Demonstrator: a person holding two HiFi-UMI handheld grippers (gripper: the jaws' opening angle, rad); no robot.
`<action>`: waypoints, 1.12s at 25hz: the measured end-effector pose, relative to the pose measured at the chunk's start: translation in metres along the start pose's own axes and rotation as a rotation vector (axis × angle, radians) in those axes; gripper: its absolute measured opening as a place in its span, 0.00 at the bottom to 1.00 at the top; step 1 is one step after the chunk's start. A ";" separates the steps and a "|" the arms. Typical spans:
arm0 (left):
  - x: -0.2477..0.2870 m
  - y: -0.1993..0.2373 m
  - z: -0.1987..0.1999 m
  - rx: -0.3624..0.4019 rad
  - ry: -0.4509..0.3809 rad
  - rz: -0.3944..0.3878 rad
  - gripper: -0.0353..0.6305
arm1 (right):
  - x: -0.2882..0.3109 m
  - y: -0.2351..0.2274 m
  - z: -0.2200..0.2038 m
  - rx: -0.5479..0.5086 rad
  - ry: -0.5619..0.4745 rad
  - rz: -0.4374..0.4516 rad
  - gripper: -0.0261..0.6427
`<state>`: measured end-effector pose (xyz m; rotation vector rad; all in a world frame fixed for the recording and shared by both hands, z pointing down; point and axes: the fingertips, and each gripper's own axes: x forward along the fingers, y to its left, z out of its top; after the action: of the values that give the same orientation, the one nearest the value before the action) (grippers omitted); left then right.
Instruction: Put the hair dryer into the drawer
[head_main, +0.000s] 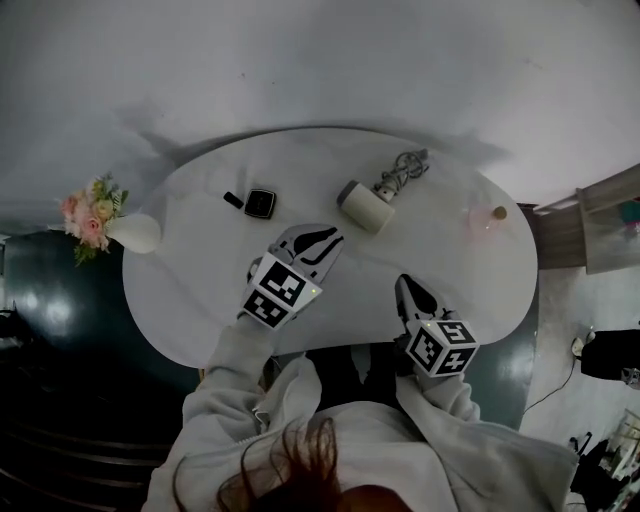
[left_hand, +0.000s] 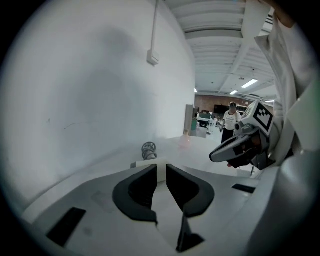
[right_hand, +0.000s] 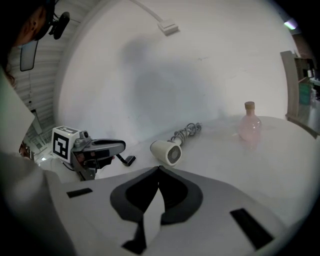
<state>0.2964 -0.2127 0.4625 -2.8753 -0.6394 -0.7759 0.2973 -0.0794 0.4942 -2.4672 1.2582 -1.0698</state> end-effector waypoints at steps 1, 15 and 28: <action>0.006 -0.001 0.000 0.019 0.023 -0.030 0.11 | -0.001 -0.002 -0.001 0.004 0.001 -0.005 0.11; 0.091 0.020 -0.022 0.587 0.356 -0.286 0.48 | -0.008 -0.023 -0.004 0.017 0.028 -0.043 0.11; 0.129 0.038 -0.062 1.027 0.731 -0.495 0.56 | -0.014 -0.046 -0.001 0.067 0.007 -0.104 0.11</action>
<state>0.3844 -0.2112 0.5811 -1.3996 -1.1721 -1.0372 0.3206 -0.0395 0.5082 -2.5045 1.0875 -1.1273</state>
